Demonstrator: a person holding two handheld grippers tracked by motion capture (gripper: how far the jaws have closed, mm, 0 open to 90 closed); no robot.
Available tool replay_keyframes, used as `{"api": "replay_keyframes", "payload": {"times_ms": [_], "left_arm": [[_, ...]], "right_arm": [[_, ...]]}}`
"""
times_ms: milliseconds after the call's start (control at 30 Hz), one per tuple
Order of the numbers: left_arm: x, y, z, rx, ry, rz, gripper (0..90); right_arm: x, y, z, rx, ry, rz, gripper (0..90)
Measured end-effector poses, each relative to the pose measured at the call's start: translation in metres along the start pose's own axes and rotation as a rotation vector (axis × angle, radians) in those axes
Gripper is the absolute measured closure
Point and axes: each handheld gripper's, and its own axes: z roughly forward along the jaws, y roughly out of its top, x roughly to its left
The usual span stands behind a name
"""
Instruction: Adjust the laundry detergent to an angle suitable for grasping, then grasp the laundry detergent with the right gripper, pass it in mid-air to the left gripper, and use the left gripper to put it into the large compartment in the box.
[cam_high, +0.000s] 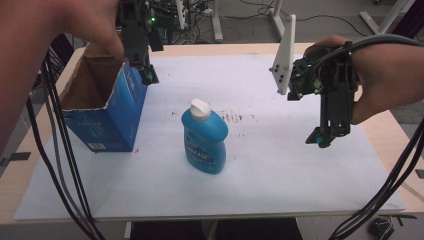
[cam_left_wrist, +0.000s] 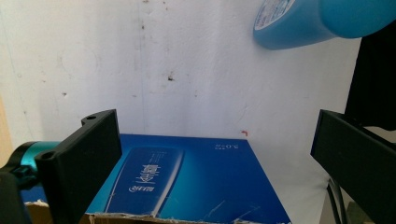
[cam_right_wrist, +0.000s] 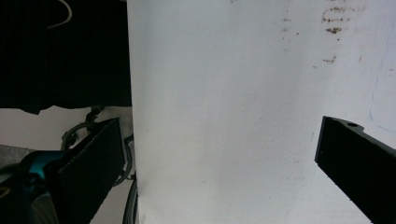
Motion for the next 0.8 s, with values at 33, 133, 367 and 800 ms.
{"api": "replay_keyframes", "payload": {"times_ms": [33, 133, 367, 800], "left_arm": [[0.0001, -0.0007, 0.0002, -0.002, -0.001, -0.002, 1.7], [-0.0001, -0.0022, 0.0013, 0.007, 0.002, -0.009, 1.7], [-0.0044, -0.0048, 0.0032, 0.003, 0.003, -0.021, 1.7], [-0.0062, -0.004, 0.0038, 0.018, 0.007, -0.021, 1.7]], "right_arm": [[-0.0001, -0.0001, 0.0001, 0.0, -0.002, -0.001, 1.1], [0.001, -0.0004, -0.0005, -0.006, -0.009, 0.001, 1.1], [0.0035, -0.0007, -0.0003, -0.007, -0.007, -0.007, 1.1], [0.0061, -0.0029, 0.0014, -0.014, -0.016, -0.005, 1.1]]}}
